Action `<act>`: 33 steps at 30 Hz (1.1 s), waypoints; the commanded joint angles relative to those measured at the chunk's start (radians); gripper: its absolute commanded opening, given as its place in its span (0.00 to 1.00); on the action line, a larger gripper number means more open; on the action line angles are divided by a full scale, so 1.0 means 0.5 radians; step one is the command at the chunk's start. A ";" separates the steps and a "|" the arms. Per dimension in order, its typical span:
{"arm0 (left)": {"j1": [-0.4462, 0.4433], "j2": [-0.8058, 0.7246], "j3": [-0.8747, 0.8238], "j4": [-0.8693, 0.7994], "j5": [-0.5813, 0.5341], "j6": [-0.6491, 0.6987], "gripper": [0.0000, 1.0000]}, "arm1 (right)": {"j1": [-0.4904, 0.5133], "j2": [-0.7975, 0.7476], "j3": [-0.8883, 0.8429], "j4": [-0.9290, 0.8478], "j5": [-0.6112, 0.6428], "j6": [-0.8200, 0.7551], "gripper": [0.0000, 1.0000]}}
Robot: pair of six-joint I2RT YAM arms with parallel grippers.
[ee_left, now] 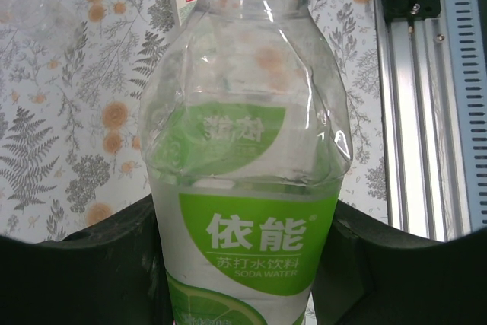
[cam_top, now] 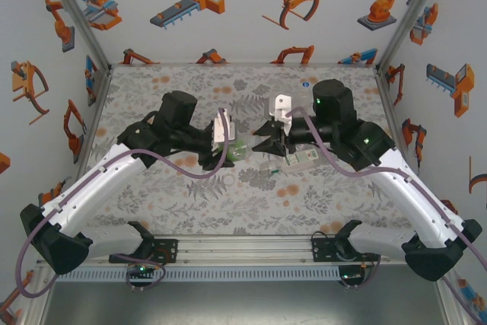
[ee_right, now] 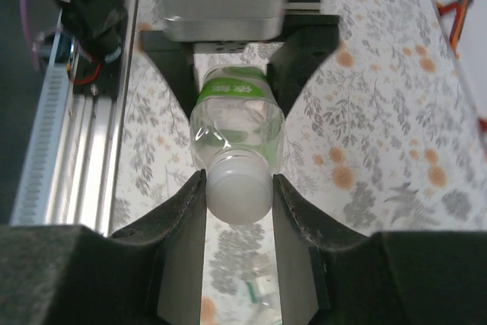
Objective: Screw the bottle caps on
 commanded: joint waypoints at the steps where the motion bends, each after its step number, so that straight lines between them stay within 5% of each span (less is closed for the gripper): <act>1: -0.003 -0.053 -0.029 0.197 -0.030 -0.077 0.00 | 0.020 -0.030 -0.143 0.356 0.280 0.934 0.00; 6: -0.002 -0.055 -0.089 0.329 -0.218 -0.111 0.00 | 0.035 -0.084 -0.281 0.416 0.759 2.305 0.00; 12: -0.003 0.000 -0.067 0.337 -0.323 -0.108 0.00 | 0.035 -0.067 -0.263 0.141 0.953 2.888 0.00; 13: -0.002 0.002 -0.064 0.341 -0.325 -0.109 0.04 | 0.035 -0.050 -0.255 0.133 0.953 2.901 0.00; 17: 0.004 -0.013 -0.078 0.347 -0.381 -0.136 0.54 | 0.024 0.028 -0.142 0.029 0.984 2.798 0.00; 20: 0.037 -0.053 -0.125 0.369 -0.434 -0.174 0.78 | -0.026 0.129 0.011 -0.142 1.014 2.633 0.00; 33: 0.260 -0.232 -0.281 0.458 -0.489 -0.553 0.86 | -0.339 1.190 1.187 -1.185 1.471 1.435 0.00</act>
